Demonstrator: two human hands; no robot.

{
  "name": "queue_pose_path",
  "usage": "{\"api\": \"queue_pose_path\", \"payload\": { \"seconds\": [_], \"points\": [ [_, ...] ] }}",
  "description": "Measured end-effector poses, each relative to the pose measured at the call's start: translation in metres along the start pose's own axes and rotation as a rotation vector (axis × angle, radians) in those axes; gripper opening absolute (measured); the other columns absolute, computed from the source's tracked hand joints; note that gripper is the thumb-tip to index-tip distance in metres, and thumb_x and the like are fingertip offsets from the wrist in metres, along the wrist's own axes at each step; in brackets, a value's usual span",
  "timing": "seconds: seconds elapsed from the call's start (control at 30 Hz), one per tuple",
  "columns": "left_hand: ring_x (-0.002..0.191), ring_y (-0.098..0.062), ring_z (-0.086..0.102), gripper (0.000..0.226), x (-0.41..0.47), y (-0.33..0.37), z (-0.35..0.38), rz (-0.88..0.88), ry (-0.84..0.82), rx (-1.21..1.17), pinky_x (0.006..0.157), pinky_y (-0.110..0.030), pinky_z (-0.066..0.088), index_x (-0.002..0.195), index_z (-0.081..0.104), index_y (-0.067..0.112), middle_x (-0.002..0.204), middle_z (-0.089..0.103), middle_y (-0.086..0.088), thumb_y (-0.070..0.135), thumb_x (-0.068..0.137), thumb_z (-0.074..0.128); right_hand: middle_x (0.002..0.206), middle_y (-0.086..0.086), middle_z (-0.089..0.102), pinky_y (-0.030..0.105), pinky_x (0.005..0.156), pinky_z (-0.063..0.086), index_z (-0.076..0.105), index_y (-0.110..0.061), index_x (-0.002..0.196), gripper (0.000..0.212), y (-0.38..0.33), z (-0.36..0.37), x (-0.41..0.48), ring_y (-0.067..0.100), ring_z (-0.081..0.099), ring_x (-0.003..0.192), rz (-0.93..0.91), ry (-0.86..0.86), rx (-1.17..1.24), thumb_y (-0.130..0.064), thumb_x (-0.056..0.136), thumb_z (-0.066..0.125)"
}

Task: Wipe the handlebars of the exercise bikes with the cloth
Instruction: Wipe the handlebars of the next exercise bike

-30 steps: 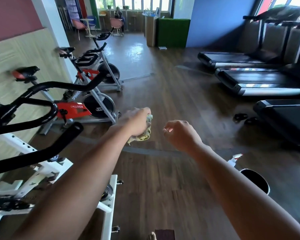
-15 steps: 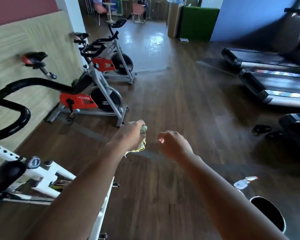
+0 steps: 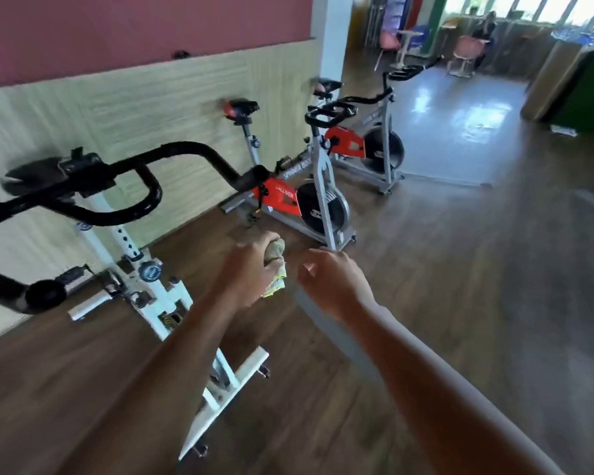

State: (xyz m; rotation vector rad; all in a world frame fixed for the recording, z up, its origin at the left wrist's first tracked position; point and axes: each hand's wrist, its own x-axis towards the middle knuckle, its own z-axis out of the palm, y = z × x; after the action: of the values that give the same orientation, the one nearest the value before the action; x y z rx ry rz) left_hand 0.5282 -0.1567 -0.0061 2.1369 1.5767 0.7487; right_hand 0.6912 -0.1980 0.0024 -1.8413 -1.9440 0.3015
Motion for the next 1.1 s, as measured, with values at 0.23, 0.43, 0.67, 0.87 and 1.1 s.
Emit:
{"api": "queue_pose_path", "payload": {
  "seconds": [0.23, 0.43, 0.67, 0.87, 1.1],
  "points": [
    [0.109, -0.016, 0.056, 0.042, 0.002, -0.006, -0.028, -0.121, 0.249, -0.037, 0.09, -0.016, 0.035, 0.128, 0.062, 0.021, 0.119, 0.056, -0.004, 0.024, 0.087, 0.072, 0.092, -0.003, 0.068, 0.033, 0.068, 0.051, 0.07, -0.019, 0.087, 0.013, -0.008, -0.015, 0.046, 0.02, 0.063, 0.086, -0.294, 0.059, 0.16, -0.022, 0.089, 0.057],
    [0.114, -0.013, 0.058, 0.042, 0.024, -0.02, -0.055, -0.176, 0.45, -0.192, 0.099, -0.031, 0.046, 0.131, 0.058, 0.029, 0.126, 0.057, 0.002, 0.031, 0.091, 0.071, 0.096, 0.001, 0.069, 0.038, 0.072, 0.054, 0.073, -0.015, 0.089, 0.009, -0.021, -0.024, 0.088, 0.021, 0.065, 0.085, -0.423, 0.237, 0.349, -0.014, 0.089, 0.064],
    [0.105, 0.006, 0.061, 0.034, 0.067, -0.015, -0.061, -0.009, 0.484, -0.521, 0.085, -0.011, 0.047, 0.131, 0.058, 0.026, 0.122, 0.063, 0.011, 0.018, 0.098, 0.063, 0.107, -0.003, 0.067, 0.036, 0.082, 0.057, 0.071, -0.017, 0.11, 0.02, -0.021, -0.02, 0.138, 0.012, 0.068, 0.091, -0.33, 0.274, 0.527, -0.021, 0.091, 0.069],
    [0.108, -0.001, 0.061, 0.035, 0.097, -0.026, -0.032, 0.021, 0.343, -0.615, 0.092, -0.021, 0.045, 0.12, 0.06, 0.044, 0.119, 0.066, 0.017, 0.02, 0.096, 0.049, 0.098, -0.002, 0.069, 0.014, 0.079, 0.055, 0.075, -0.011, 0.101, 0.013, -0.025, -0.009, 0.149, -0.003, 0.068, 0.087, -0.326, 0.22, 0.606, -0.014, 0.089, 0.073],
    [0.063, -0.027, 0.066, 0.023, 0.11, -0.03, -0.037, 0.122, 0.319, -0.745, 0.061, -0.03, 0.057, 0.117, 0.064, 0.019, 0.075, 0.066, -0.02, 0.013, 0.106, 0.045, 0.097, 0.001, 0.071, 0.012, 0.078, 0.053, 0.076, -0.009, 0.101, 0.014, -0.031, 0.005, 0.155, 0.002, 0.07, 0.086, -0.274, 0.307, 0.711, -0.011, 0.087, 0.074]
  ]
}}
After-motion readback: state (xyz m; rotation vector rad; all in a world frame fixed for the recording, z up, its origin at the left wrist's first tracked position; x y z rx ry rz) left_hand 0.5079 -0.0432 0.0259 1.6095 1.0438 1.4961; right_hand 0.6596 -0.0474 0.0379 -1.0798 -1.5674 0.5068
